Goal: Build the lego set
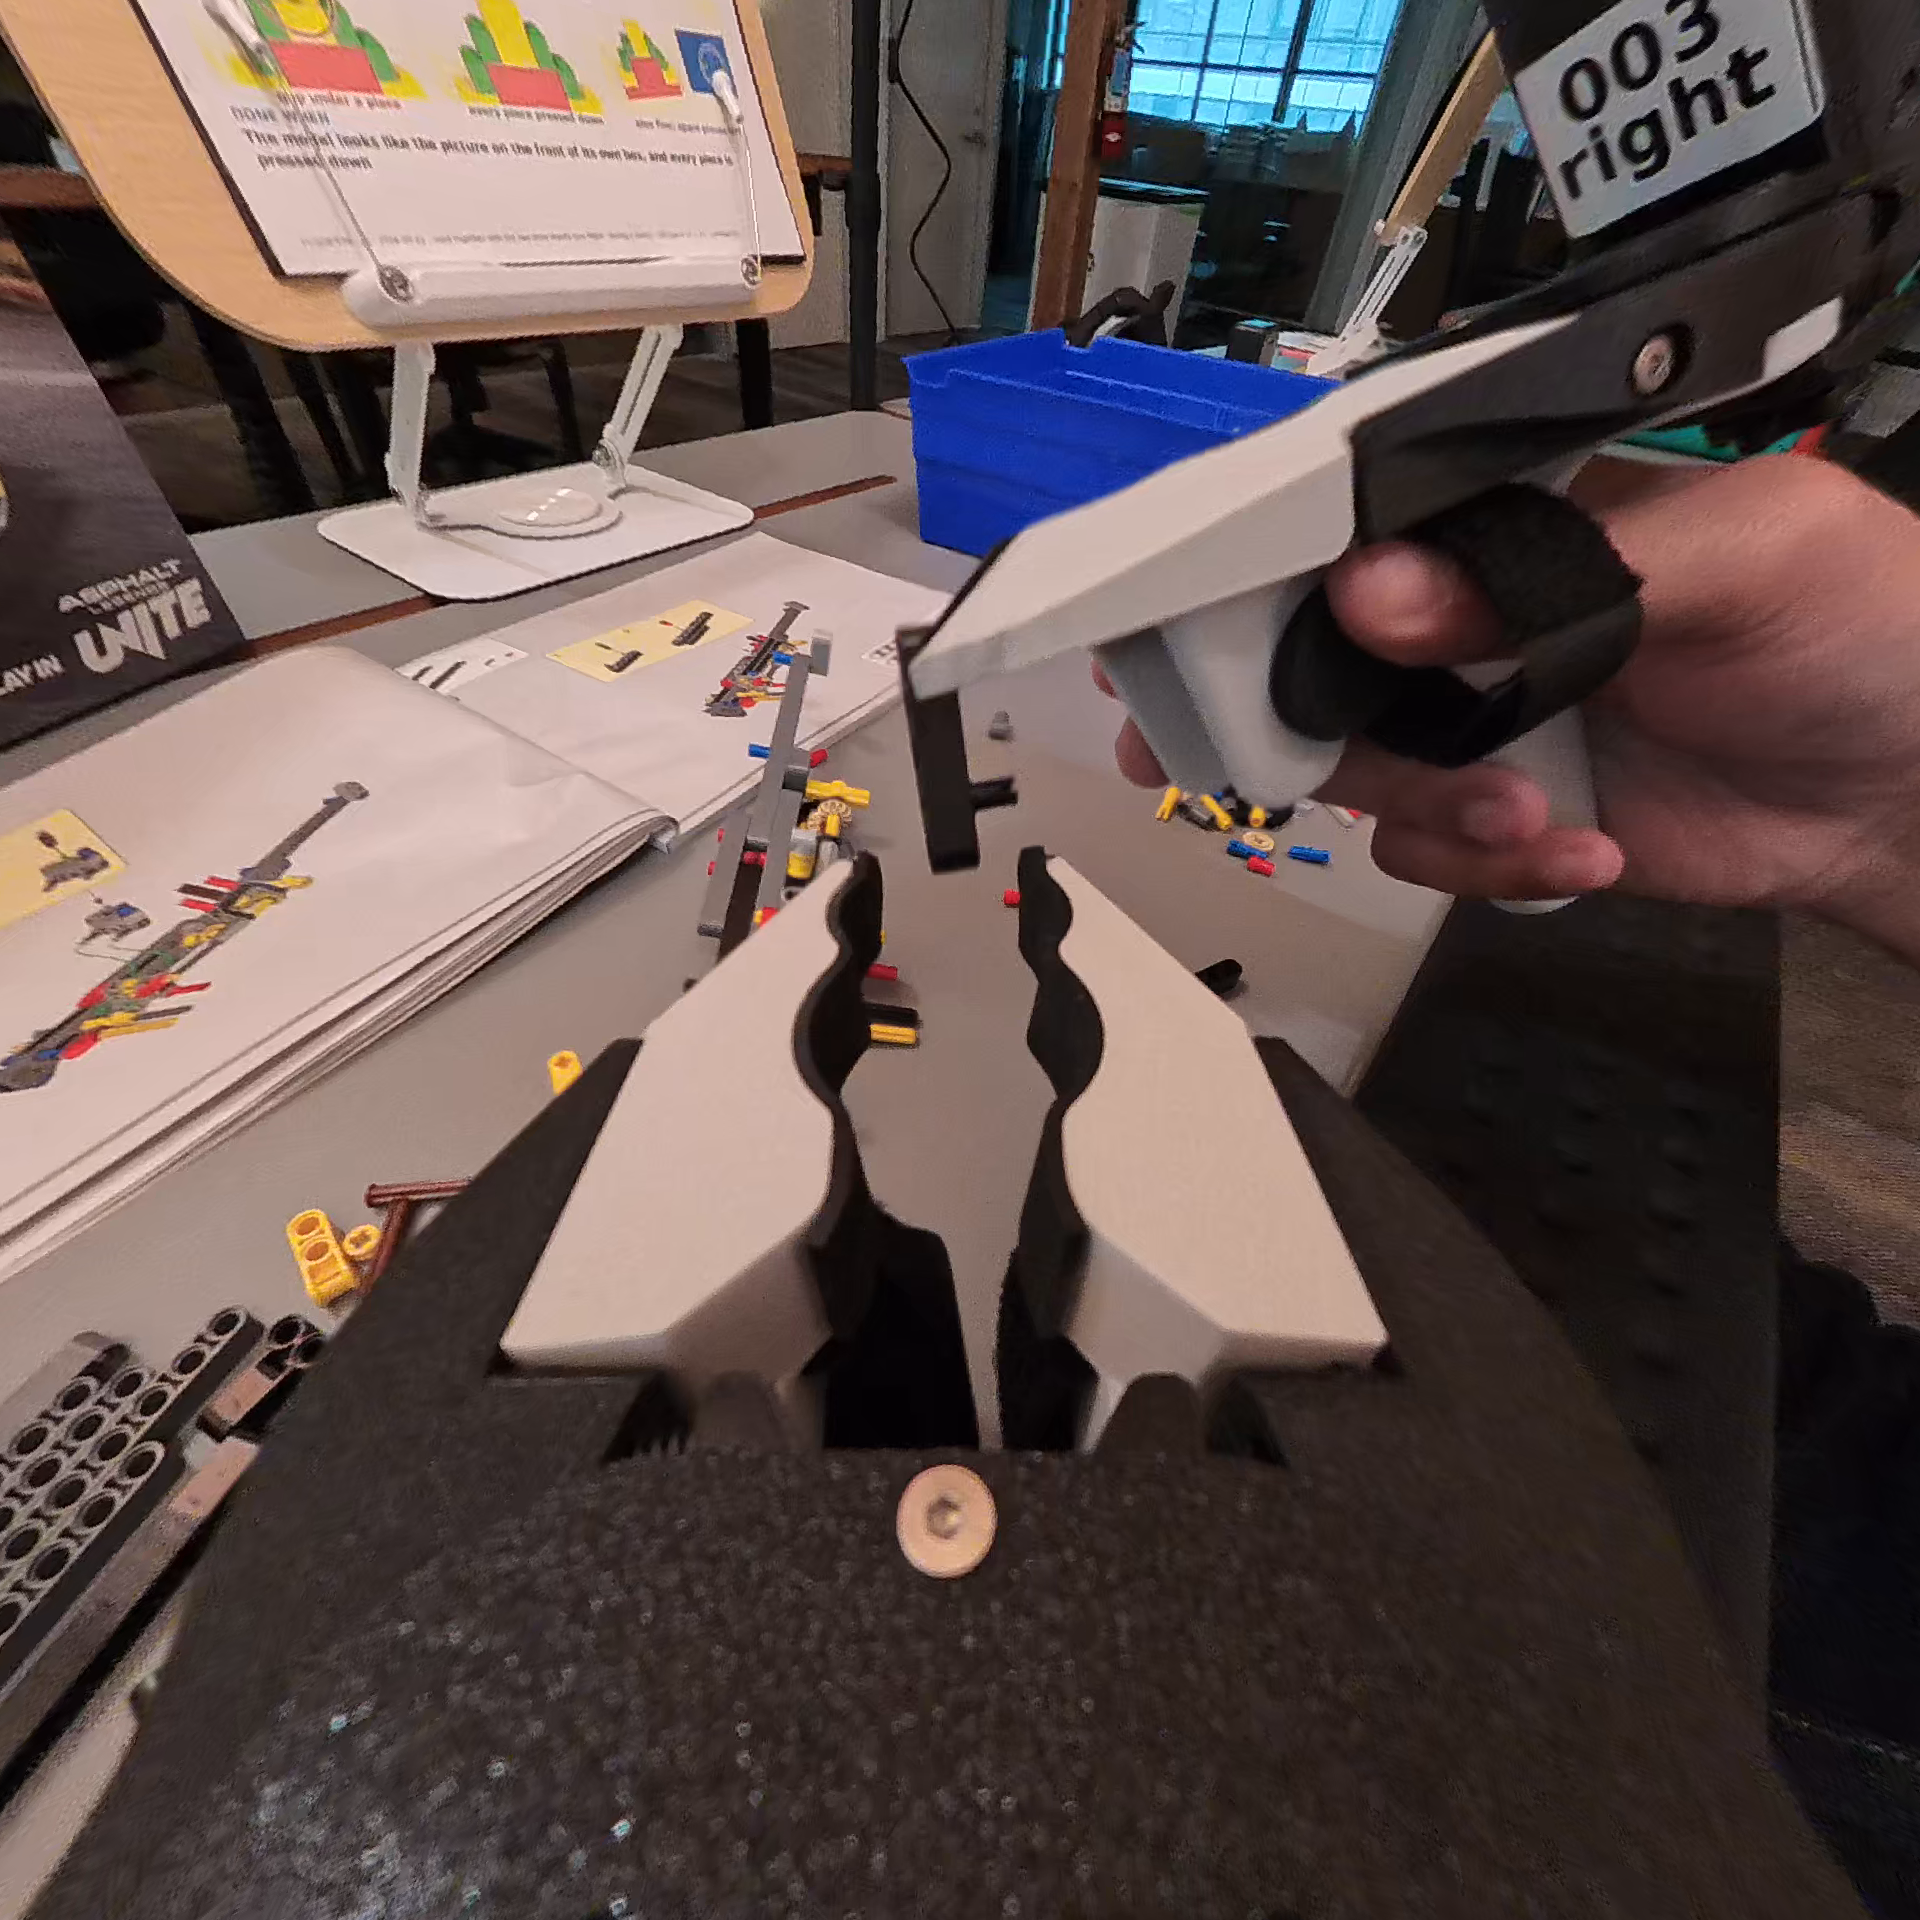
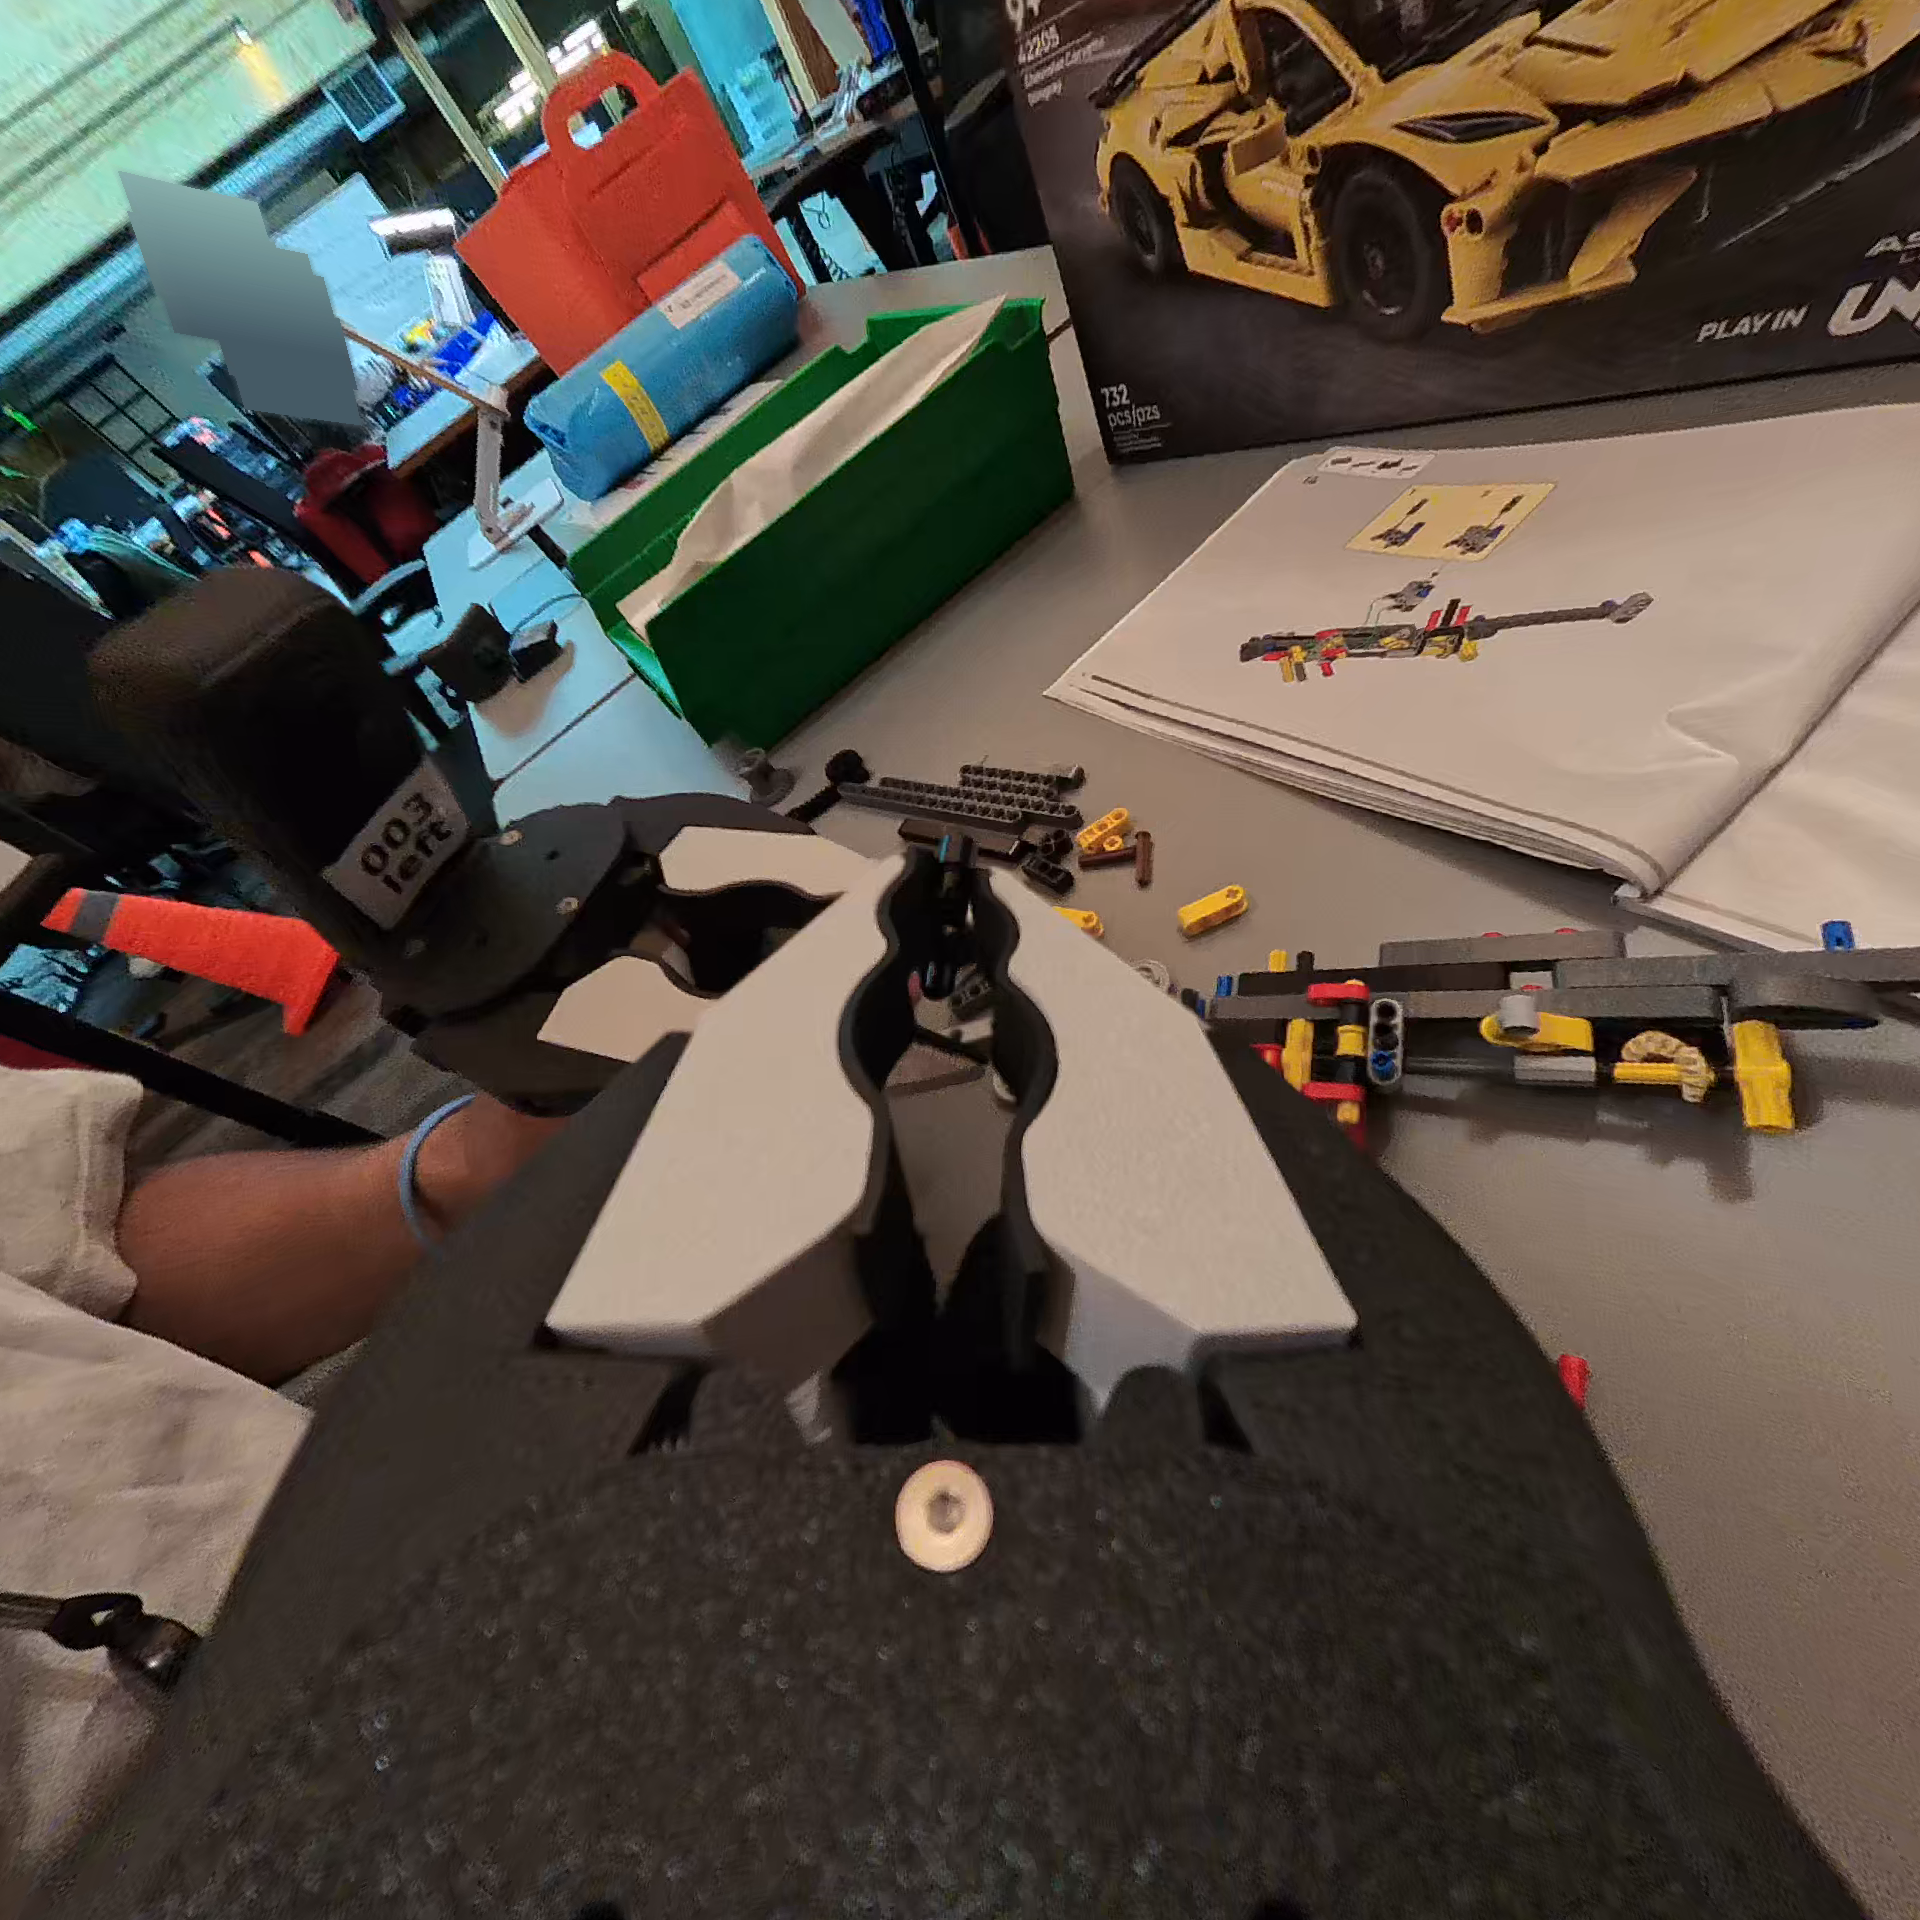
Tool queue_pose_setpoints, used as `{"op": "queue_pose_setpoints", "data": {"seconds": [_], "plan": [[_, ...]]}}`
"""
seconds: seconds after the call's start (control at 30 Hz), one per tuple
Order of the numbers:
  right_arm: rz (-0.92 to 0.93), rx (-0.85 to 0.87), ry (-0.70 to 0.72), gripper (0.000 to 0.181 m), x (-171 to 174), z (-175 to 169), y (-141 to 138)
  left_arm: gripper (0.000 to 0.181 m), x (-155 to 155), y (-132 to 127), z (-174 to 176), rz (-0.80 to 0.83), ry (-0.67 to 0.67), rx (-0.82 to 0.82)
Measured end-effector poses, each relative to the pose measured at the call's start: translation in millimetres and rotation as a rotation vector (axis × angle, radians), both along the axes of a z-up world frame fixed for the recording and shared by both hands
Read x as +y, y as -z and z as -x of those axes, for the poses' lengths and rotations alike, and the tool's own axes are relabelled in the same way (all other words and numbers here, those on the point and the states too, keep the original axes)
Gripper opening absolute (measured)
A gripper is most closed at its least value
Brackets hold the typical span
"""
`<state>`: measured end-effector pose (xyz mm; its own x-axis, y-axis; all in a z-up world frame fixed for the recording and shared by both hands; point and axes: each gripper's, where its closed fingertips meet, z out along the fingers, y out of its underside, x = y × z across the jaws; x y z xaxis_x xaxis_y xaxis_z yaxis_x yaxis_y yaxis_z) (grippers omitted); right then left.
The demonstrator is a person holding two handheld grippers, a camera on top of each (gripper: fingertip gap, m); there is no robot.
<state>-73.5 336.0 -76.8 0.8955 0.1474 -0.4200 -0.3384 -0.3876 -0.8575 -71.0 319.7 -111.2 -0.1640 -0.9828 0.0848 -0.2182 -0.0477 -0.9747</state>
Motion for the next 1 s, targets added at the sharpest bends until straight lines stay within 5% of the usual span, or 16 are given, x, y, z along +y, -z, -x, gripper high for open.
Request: {"op": "queue_pose_setpoints", "data": {"seconds": [0.2, 1.0], "plan": [[0.035, -0.069, -0.018, 0.006, 1.9, 12.2, 5.1, 0.013, -1.7, 1.8, -0.2, -0.029, -0.004, 0.009], [0.151, -0.138, -0.031, 0.006, -5.8, 10.9, 10.0, 0.013, -4.6, 7.1, -2.2, -0.144, -0.039, 0.031]]}}
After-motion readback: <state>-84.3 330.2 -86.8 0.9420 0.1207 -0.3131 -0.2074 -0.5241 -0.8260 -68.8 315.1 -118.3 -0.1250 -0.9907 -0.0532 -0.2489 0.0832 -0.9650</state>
